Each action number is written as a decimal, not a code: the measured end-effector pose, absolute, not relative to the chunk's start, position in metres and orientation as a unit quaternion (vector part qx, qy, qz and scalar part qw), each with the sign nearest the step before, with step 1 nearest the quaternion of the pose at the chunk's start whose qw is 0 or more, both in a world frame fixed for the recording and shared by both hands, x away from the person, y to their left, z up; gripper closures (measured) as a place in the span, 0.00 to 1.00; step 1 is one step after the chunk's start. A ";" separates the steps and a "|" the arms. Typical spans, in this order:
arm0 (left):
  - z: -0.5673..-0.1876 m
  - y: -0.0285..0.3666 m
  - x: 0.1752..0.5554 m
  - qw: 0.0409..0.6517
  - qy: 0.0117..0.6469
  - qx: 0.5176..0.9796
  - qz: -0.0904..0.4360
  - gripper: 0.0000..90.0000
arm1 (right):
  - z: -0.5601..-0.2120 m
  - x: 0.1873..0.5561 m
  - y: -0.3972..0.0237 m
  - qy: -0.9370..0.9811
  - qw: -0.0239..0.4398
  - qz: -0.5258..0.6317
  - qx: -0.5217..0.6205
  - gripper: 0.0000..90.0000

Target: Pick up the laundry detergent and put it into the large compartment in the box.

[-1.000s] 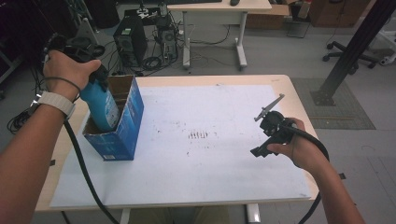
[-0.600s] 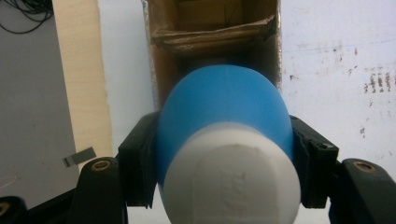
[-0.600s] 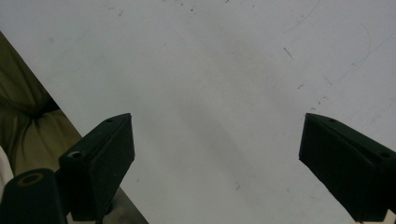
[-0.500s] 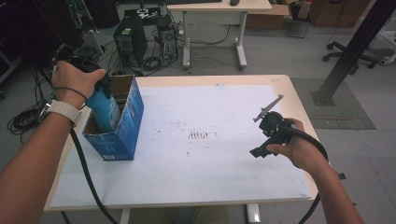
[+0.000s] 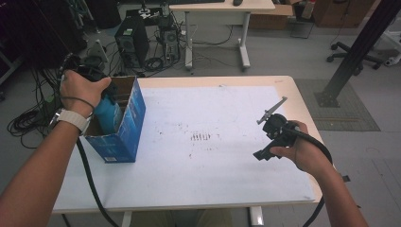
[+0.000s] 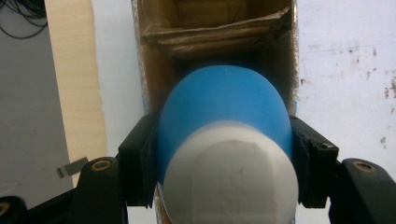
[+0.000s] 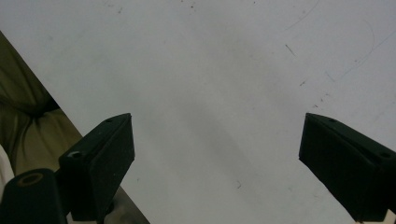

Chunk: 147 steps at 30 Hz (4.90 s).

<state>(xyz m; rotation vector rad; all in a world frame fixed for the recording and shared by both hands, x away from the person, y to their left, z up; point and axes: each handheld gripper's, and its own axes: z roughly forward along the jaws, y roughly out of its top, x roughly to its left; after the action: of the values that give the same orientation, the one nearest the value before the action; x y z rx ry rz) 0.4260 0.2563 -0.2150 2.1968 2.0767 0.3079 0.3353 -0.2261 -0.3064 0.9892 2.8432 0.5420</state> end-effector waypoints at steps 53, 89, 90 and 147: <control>-0.272 0.252 0.433 0.035 0.674 0.730 0.103 0.41 | -0.316 0.336 -0.227 0.927 0.032 0.173 0.331 0.12; -0.275 0.268 0.440 0.064 0.671 0.734 0.084 0.32 | -0.323 0.338 -0.225 0.928 0.023 0.166 0.333 0.12; -0.276 0.268 0.440 0.064 0.671 0.734 0.083 0.32 | -0.324 0.338 -0.224 0.928 0.023 0.167 0.332 0.12; -0.251 0.270 0.432 0.088 0.655 0.747 0.079 0.18 | -0.321 0.334 -0.223 0.928 0.026 0.170 0.331 0.12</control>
<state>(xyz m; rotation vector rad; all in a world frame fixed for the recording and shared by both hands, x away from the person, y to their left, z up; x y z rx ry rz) 0.4318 0.2704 -0.2511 2.2229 1.9492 0.2362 0.3344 -0.2233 -0.3206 1.0231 2.8676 0.5264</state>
